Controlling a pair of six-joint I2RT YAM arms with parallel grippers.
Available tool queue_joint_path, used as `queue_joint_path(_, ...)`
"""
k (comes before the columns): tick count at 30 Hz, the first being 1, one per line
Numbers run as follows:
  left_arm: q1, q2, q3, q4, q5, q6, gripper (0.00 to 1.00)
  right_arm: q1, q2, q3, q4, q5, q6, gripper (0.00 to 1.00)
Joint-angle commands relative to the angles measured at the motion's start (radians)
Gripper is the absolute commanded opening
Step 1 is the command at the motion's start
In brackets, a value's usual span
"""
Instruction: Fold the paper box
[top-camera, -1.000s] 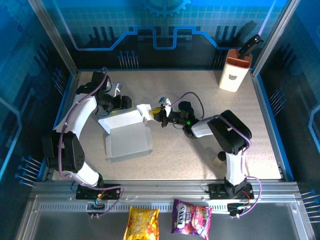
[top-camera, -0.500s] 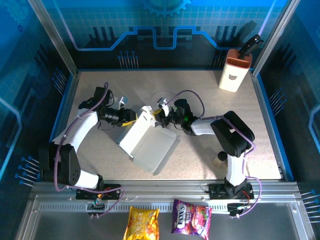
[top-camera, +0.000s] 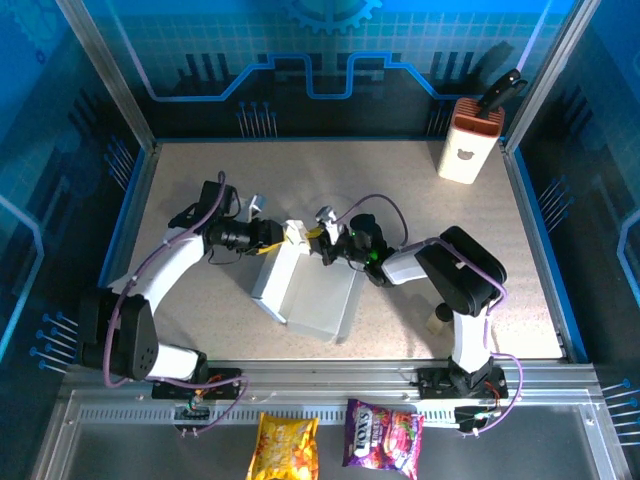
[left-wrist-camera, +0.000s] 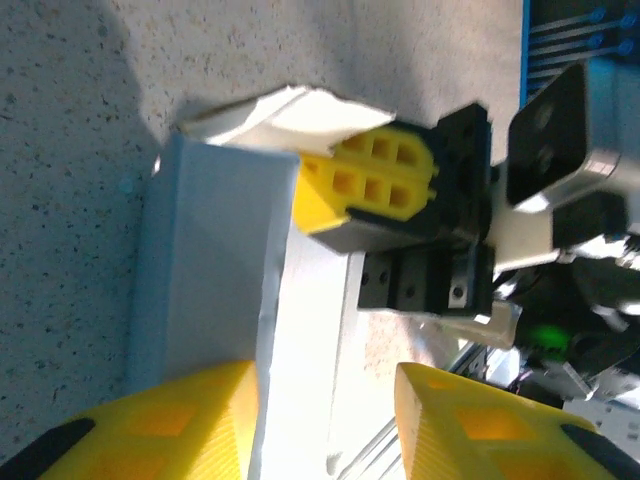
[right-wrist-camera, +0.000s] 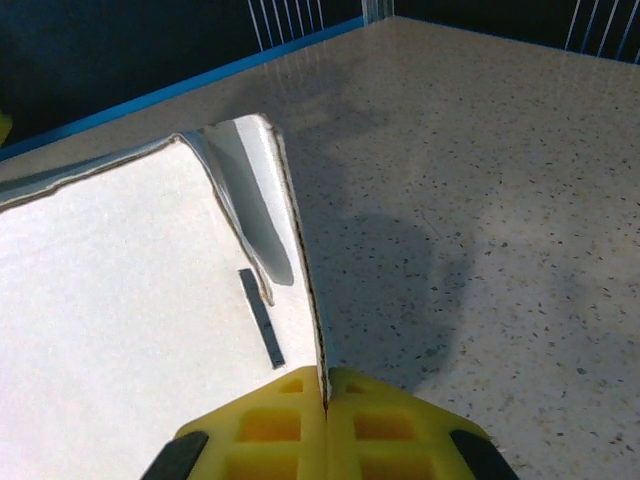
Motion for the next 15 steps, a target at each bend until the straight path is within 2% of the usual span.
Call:
queue_joint_path(1,-0.007,-0.102,-0.046,0.112,-0.063,-0.086,0.43,0.038,0.022,-0.049,0.226,0.037,0.029,0.0)
queue_joint_path(4,-0.006,-0.188,-0.097,0.179,-0.131,-0.122,0.47,0.048,0.075,-0.093,0.382,0.046,0.051,0.0)
queue_joint_path(6,-0.005,-0.252,-0.121,0.178,-0.22,-0.121,0.51,0.048,0.116,-0.111,0.482,0.044,0.069,0.0)
queue_joint_path(8,-0.004,-0.312,-0.127,0.132,-0.338,-0.094,0.57,0.05,0.136,-0.115,0.5,0.037,0.073,0.0)
queue_joint_path(10,0.0,-0.336,-0.125,0.083,-0.404,-0.059,0.63,0.055,0.145,-0.121,0.505,0.036,0.062,0.0)
queue_joint_path(12,0.015,-0.308,-0.105,0.029,-0.389,-0.029,0.66,0.057,0.149,-0.123,0.506,0.03,0.06,0.0)
queue_joint_path(15,0.036,-0.214,-0.08,-0.024,-0.303,0.004,0.68,0.058,0.155,-0.12,0.506,0.027,0.058,0.0)
